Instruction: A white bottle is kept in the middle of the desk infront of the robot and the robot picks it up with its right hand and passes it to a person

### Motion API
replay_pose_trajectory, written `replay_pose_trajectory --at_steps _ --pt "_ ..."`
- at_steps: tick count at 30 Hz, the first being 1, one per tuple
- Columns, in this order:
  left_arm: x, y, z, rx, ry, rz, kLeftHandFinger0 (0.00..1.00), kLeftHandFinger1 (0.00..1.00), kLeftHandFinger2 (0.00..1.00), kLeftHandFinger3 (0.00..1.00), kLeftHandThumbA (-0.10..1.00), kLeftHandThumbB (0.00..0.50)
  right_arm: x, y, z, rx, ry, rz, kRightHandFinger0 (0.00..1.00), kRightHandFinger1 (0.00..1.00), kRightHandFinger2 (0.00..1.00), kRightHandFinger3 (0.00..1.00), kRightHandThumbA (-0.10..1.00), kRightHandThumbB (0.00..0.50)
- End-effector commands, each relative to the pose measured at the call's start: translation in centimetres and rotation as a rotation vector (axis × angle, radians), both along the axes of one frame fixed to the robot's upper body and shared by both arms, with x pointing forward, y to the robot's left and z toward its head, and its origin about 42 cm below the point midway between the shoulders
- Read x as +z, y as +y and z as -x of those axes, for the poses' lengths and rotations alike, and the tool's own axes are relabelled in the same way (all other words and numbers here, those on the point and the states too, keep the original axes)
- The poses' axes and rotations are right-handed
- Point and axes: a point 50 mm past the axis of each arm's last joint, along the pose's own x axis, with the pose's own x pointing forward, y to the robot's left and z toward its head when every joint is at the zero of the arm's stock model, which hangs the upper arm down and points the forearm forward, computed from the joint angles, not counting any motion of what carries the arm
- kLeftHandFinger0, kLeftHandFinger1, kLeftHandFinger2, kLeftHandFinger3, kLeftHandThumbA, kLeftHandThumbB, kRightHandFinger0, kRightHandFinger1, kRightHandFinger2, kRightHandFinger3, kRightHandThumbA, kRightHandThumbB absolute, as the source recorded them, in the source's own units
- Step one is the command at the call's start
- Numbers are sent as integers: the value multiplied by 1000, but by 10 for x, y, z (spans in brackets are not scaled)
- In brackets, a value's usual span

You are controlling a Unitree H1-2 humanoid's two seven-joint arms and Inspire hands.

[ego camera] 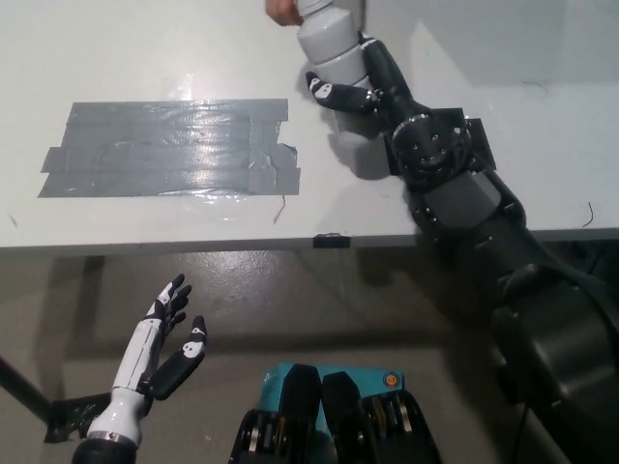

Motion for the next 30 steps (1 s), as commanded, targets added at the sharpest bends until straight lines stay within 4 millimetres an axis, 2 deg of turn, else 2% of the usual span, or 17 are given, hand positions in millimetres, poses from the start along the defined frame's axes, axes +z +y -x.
replay_pose_trajectory --at_steps 1,6,11,12,13,14,15,16,17,18,23,28,30 --pt "15 1 -7 -18 -62 -12 1000 1000 1000 1000 350 77 40 14 -5 14 -109 15 79 556 927 814 -100 178" --pt "15 2 -8 -19 -62 -16 1000 1000 1000 1000 364 88 35 13 -5 13 -105 17 0 510 888 824 -100 153" --pt "15 2 -7 -19 -62 -19 1000 1000 1000 1000 363 84 32 11 -4 5 -99 9 24 548 909 846 -100 168" --pt "15 2 -7 -19 -62 -19 1000 1000 1000 1000 361 83 32 11 -4 4 -99 8 96 619 977 897 -100 189" --pt "15 2 -7 -19 -62 -18 1000 1000 1000 1000 359 85 31 11 -4 -8 -102 9 397 905 1000 1000 -45 304" --pt "15 2 -7 -18 -60 -17 1000 1000 1000 1000 360 87 30 11 -4 9 -91 2 858 1000 1000 1000 199 370" --pt "15 2 -7 -17 -57 -17 1000 1000 1000 1000 361 88 29 10 -4 37 -75 -12 1000 1000 1000 1000 301 389" --pt "15 1 -7 -18 -60 -20 1000 1000 1000 1000 360 83 27 7 -5 100 -46 -12 1000 1000 1000 1000 558 491" --pt "15 1 -6 -18 -61 -22 1000 1000 1000 1000 360 83 26 6 -5 110 -41 -6 1000 1000 1000 1000 578 498" --pt "16 1 -8 -21 -65 -24 1000 1000 1000 1000 360 84 27 3 -5 105 -52 5 1000 1000 1000 1000 647 500" --pt "17 2 -9 -19 -67 -22 1000 1000 1000 1000 348 79 29 -2 -5 90 -86 -7 1000 1000 1000 1000 741 500" --pt "17 0 -9 -21 -64 -18 1000 1000 1000 1000 345 82 32 -17 -6 66 -152 6 1000 1000 1000 1000 873 500" --pt "17 0 -9 -20 -65 -15 1000 1000 1000 1000 337 89 34 -24 -4 72 -189 -6 1000 1000 1000 1000 865 500"
